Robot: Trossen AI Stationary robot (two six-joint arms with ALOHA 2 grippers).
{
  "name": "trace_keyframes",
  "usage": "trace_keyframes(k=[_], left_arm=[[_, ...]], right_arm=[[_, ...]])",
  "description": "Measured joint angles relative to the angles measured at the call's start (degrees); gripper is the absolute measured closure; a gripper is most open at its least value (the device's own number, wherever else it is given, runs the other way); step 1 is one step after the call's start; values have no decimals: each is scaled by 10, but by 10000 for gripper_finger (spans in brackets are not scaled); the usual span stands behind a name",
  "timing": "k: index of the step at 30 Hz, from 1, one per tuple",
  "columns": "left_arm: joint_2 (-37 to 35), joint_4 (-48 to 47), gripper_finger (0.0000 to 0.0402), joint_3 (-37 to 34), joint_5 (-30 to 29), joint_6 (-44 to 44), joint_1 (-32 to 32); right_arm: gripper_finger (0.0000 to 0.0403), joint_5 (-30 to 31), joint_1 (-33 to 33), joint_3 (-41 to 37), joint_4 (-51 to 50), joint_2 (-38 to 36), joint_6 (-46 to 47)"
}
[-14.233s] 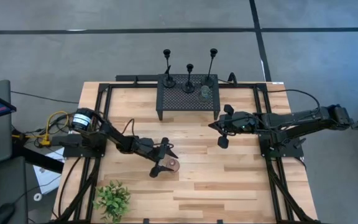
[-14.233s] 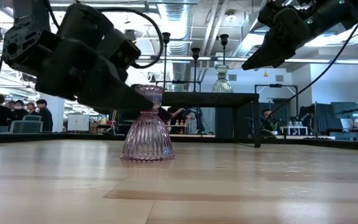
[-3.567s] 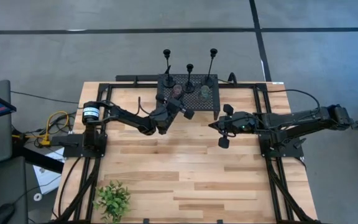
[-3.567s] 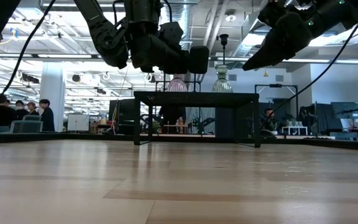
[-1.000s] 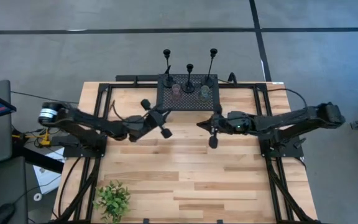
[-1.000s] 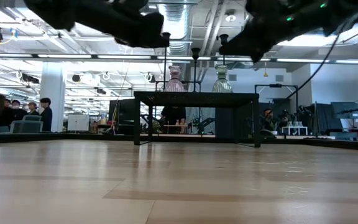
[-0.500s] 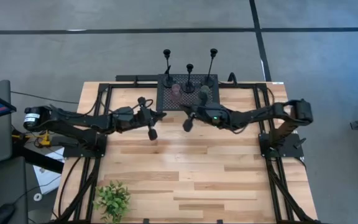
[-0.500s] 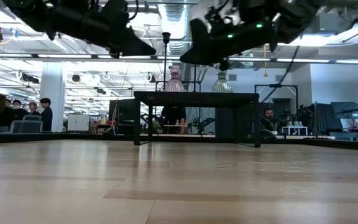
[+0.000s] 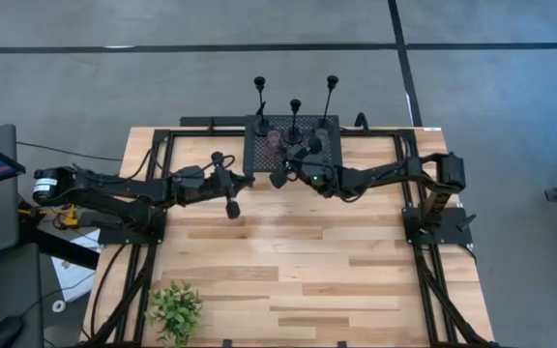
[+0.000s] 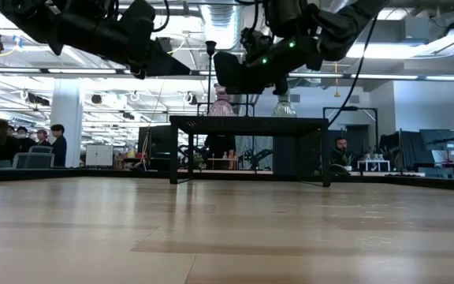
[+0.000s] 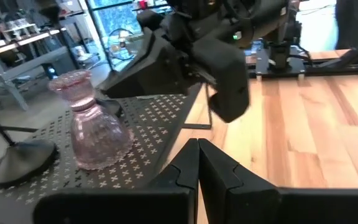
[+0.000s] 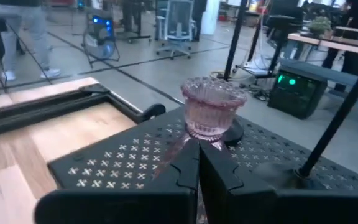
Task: Pick & Place candle stick holders
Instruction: Adjust the green candle holder on the shelf
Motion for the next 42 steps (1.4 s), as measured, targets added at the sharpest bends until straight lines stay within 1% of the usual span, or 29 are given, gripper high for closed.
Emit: trace_keyframes(k=[6, 11, 14, 18, 20, 22, 25, 27, 28, 30, 32, 34, 38, 42], left_arm=[[0, -2, 396, 0, 12, 1, 0], [0, -2, 396, 0, 12, 0, 8], [0, -2, 396, 0, 12, 1, 12], [0, -2, 396, 0, 12, 1, 13], [0, -2, 396, 0, 12, 0, 13], [0, 0, 396, 0, 12, 0, 13], [0, 13, 396, 0, 12, -4, 12], [0, 22, 396, 1, 12, -5, 12], [0, 25, 396, 1, 12, -6, 12], [0, 27, 396, 1, 11, -9, 10], [0, 27, 396, 1, 12, -9, 10], [0, 27, 396, 1, 12, -10, 10], [0, 27, 396, 1, 12, -10, 10], [0, 25, 396, 1, 12, -10, 10]], right_arm=[[403, 7, 6, 5, 2, 0, 25], [403, 5, 28, 12, 8, -5, 24], [403, -5, 47, 24, -5, -8, 2], [403, 4, 64, 50, -71, -42, -24], [403, 17, 67, 52, -104, -60, -40], [403, 17, 67, 52, -145, -80, -45], [403, -24, 63, 52, -206, -107, -33], [403, -55, 57, 52, -246, -115, -12], [403, -62, 56, 52, -264, -116, -2], [403, -52, 59, 51, -306, -120, 3], [403, -22, 68, 51, -346, -131, 4], [403, -9, 78, 51, -392, -150, 7], [403, -8, 93, 49, -480, -197, 25], [403, -7, 99, 15, -499, -256, 22]])
